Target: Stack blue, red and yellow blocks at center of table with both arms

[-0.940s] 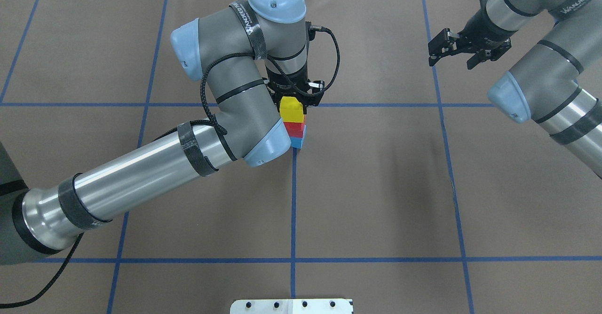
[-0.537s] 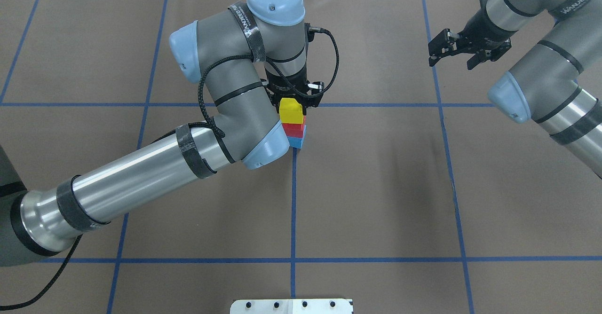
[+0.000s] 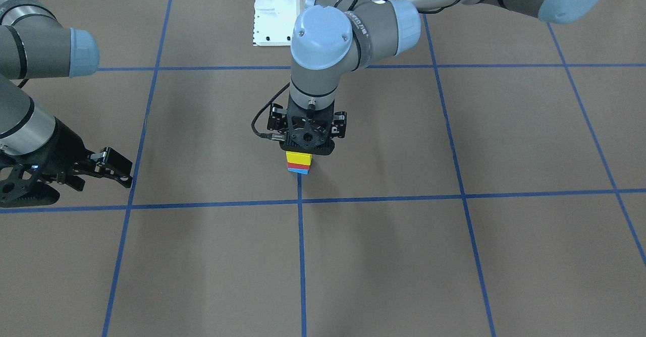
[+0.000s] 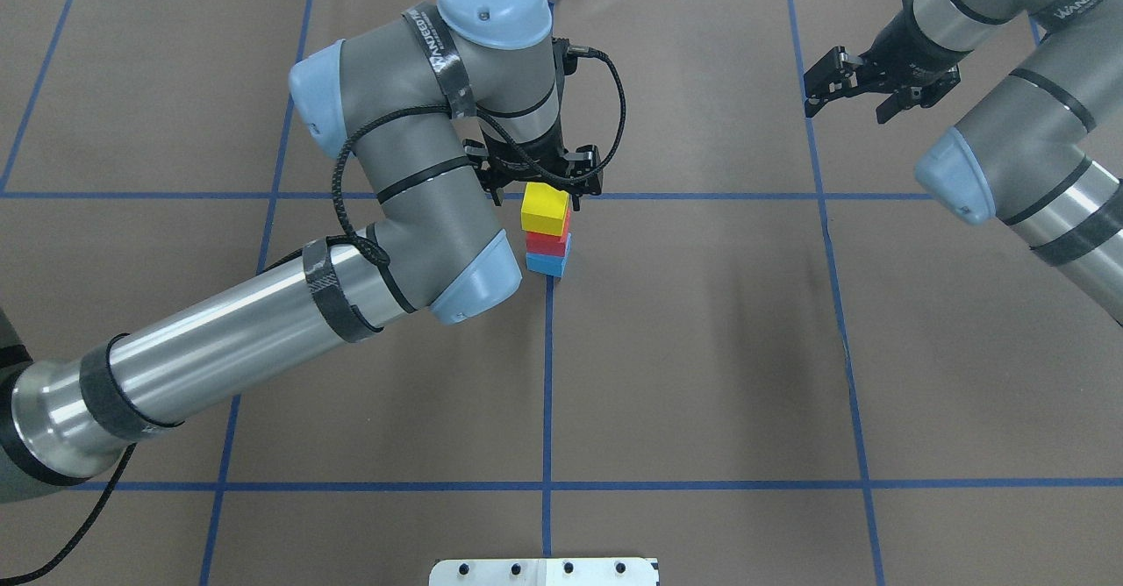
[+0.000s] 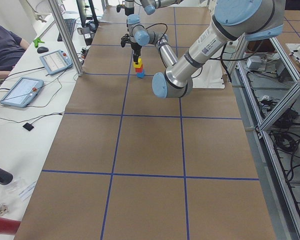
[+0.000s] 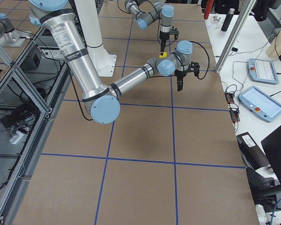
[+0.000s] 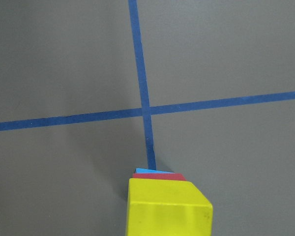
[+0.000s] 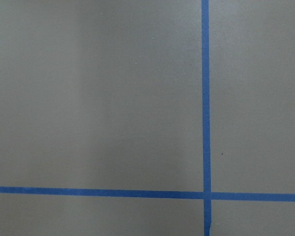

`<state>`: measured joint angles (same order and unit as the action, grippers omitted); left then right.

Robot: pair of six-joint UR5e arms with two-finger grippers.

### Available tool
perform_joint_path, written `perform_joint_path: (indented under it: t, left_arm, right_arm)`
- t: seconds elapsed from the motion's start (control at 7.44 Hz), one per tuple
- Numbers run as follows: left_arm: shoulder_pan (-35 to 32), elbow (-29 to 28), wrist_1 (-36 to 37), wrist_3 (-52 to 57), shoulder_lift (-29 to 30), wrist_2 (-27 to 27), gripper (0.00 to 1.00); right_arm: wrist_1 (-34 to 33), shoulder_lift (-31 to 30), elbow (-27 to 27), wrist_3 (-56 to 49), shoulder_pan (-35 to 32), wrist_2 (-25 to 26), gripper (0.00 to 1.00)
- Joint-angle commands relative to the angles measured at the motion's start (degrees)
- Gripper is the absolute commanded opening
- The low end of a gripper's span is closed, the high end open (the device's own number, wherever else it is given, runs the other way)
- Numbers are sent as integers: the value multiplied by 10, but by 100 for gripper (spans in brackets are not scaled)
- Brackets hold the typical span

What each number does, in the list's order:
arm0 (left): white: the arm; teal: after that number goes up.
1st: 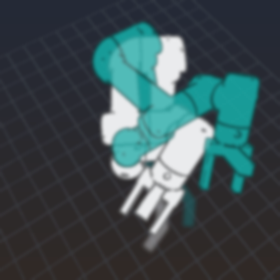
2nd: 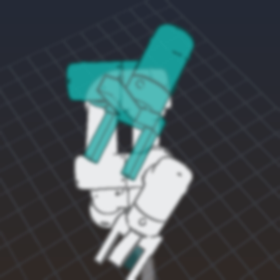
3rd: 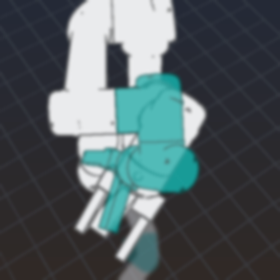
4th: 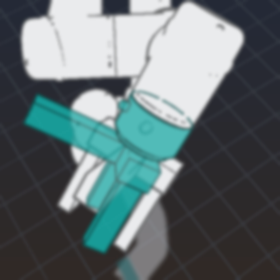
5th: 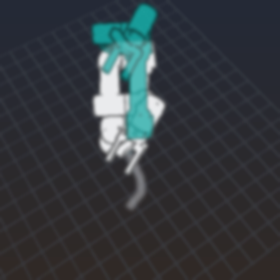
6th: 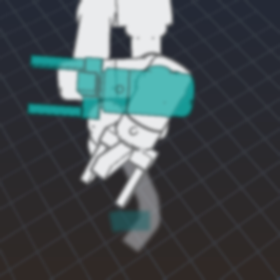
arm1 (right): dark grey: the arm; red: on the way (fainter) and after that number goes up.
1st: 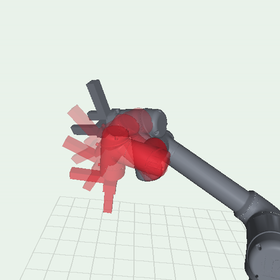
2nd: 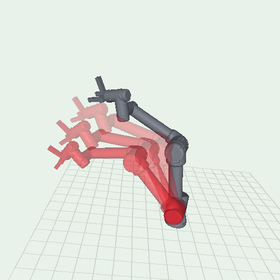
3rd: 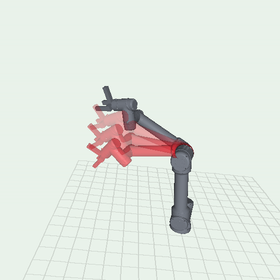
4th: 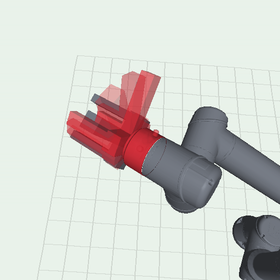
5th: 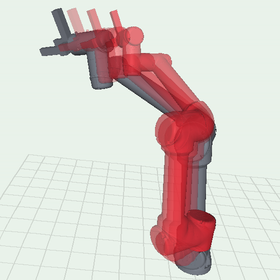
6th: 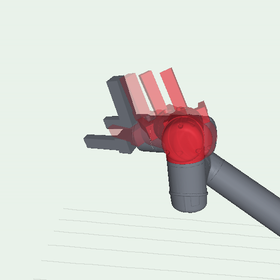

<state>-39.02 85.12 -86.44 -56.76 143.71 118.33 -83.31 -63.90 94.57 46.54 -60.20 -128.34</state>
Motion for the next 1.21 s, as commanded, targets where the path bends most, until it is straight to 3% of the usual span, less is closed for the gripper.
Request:
perform_joint_path:
  t: [0.0,0.13,0.4,0.54,0.67,0.81,0.94,1.07]
  left_arm:
    - [-59,112,1,78,-116,-3,100]
    - [-106,150,1,172,-187,-1,100]
    - [-197,164,-5,316,-281,7,100]
    - [-250,158,-9,397,-327,5,100]
    - [-342,149,-8,504,-361,9,100]
    - [-405,107,-8,631,-374,57,100]
    - [-466,57,-8,689,-375,101,100]
    - [-512,45,-15,749,-408,133,100]
  right_arm:
    - [9,-4,-4,-9,-1,5,99]
    - [10,2,5,-14,-28,-1,99]
    - [3,31,44,-15,-62,-21,99]
    - [2,1,52,-22,-68,-29,99]
    - [7,-80,76,-85,-69,-29,99]
    - [8,-144,89,-184,-103,-30,99]
    - [6,-190,84,-255,-146,-32,99]
    - [6,-252,84,-304,-179,-33,99]
